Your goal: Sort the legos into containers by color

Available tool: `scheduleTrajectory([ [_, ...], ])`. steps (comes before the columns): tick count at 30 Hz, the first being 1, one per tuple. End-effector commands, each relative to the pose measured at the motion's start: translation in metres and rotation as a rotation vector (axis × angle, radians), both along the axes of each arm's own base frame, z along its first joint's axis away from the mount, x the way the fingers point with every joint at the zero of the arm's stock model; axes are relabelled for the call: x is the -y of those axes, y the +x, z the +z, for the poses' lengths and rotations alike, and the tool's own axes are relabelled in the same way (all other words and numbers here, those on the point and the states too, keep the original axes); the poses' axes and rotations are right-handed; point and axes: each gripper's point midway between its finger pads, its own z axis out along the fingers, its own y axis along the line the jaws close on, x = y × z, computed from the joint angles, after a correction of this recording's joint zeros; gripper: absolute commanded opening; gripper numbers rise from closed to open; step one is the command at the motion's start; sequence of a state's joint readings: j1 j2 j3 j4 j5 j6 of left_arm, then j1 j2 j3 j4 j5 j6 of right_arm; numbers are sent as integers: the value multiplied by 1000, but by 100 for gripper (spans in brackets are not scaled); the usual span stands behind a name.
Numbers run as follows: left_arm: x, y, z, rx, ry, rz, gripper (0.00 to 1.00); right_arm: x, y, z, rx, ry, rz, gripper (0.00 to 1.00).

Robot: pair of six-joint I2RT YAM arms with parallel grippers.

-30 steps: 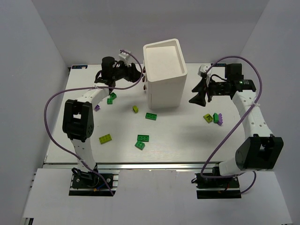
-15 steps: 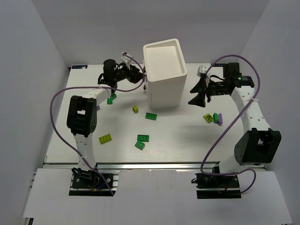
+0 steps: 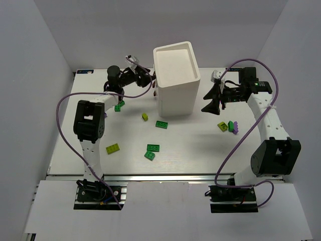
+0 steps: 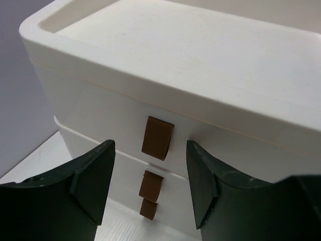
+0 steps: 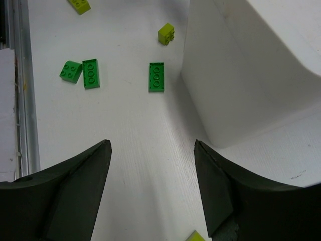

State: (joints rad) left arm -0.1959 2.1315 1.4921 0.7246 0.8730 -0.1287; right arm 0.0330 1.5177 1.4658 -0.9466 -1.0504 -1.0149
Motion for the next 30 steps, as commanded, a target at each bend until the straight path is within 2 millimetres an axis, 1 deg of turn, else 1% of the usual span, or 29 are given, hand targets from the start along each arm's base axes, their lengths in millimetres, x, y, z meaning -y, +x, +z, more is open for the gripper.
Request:
scheduleTrajectory([
  [1,15,-24,26,94,-38,-156,69,-1,-2,9,45,10,14,73],
  [2,16,-23,28,100,-39,-164,68,0,-2,10,52,9,12,73],
  [7,20,-28,23,117,-32,-215,67,0,-2,8,55,6,11,73],
  [11,21,-28,19,111,-24,-238,61,0,-1,8,56,8,11,73],
  [12,22,-28,21,118,-29,-241,61,0,-1,9,59,8,11,73],
  [13,22,-28,19,114,-31,-245,61,0,0,10,64,8,11,73],
  [15,23,-27,23,120,-40,-249,60,-1,0,9,64,6,14,73],
  [16,23,-26,20,114,-43,-253,60,1,0,9,61,5,8,73],
  [18,24,-26,22,120,-53,-258,60,1,1,9,65,4,9,73],
  [23,24,-23,14,97,-52,-257,56,1,0,7,67,3,10,73],
  [25,25,-23,14,93,-56,-260,54,1,-1,7,71,3,10,72],
  [26,25,-23,12,85,-63,-260,52,1,0,7,73,3,9,72],
  [27,25,-22,13,85,-67,-257,48,0,0,7,73,5,11,72],
  [29,25,-22,12,85,-72,-256,41,0,0,7,71,4,12,72],
  [30,25,-21,11,80,-76,-251,35,0,0,8,74,4,12,72],
])
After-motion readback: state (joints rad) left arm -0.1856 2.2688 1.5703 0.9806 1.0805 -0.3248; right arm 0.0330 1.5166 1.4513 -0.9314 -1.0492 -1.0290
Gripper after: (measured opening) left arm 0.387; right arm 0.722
